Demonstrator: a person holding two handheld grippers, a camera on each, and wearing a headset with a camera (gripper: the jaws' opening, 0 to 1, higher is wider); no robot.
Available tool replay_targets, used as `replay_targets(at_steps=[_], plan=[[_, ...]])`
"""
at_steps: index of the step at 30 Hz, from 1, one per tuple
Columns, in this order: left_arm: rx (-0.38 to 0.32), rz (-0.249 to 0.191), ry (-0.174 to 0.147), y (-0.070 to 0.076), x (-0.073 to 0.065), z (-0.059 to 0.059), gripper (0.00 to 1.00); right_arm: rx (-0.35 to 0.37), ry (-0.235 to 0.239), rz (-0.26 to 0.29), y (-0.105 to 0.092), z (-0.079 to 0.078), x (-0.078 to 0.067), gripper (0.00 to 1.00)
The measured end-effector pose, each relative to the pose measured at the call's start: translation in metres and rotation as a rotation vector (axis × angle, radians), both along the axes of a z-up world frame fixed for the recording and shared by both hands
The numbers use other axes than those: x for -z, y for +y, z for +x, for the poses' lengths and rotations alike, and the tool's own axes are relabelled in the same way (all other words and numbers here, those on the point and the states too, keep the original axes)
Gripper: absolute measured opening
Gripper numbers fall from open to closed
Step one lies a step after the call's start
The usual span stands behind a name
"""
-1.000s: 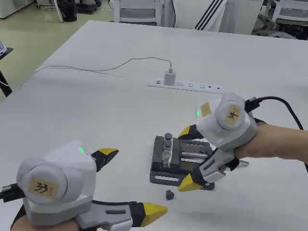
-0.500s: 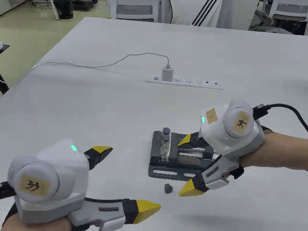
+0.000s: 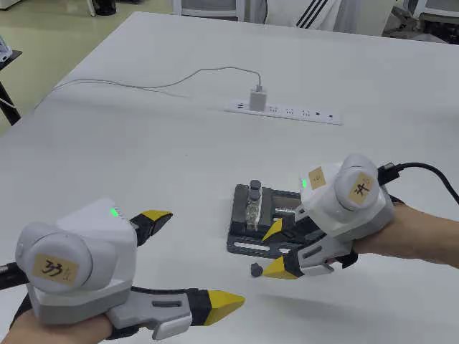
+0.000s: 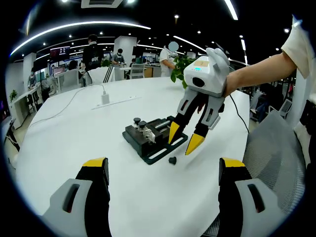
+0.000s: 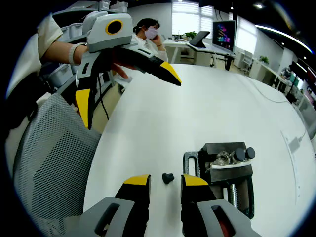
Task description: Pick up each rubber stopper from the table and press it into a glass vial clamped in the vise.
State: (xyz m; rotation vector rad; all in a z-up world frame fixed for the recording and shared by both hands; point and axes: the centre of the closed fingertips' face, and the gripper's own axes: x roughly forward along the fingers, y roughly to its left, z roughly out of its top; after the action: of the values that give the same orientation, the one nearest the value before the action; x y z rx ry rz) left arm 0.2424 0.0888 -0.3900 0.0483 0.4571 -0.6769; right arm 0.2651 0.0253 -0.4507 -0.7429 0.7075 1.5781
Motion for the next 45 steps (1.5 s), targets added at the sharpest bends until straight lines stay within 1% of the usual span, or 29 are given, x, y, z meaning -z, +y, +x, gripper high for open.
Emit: replay_targets(at_steps=[5,7,11,16,30,35,39,45], plan=[[-0.011,-0.004,0.006,0.003,0.002,-0.001,0.91,-0.016,0.002,-0.035,-0.001,-0.001,0.012,0.15],[-0.012,-0.004,0.008,0.003,0.003,-0.002,0.91,-0.018,0.001,-0.041,-0.002,0.000,0.015,0.13],[-0.017,-0.007,0.012,0.004,0.005,-0.003,0.91,-0.019,0.006,-0.053,-0.003,0.001,0.019,0.07],[-0.020,-0.005,0.015,0.006,0.006,-0.004,0.91,-0.029,0.006,-0.071,-0.003,0.002,0.024,0.06],[-0.020,-0.003,0.021,0.006,0.008,-0.006,0.91,-0.054,0.016,-0.076,0.002,-0.001,0.029,0.01],[-0.019,-0.005,0.023,0.006,0.008,-0.006,0.90,-0.057,0.009,-0.077,0.002,-0.001,0.028,0.00],[-0.017,-0.005,0.022,0.004,0.009,-0.006,0.90,-0.035,-0.003,-0.093,0.002,-0.002,0.028,0.00],[-0.009,-0.009,0.014,0.000,0.006,-0.006,0.90,0.008,0.002,-0.101,0.002,-0.002,0.027,0.00]])
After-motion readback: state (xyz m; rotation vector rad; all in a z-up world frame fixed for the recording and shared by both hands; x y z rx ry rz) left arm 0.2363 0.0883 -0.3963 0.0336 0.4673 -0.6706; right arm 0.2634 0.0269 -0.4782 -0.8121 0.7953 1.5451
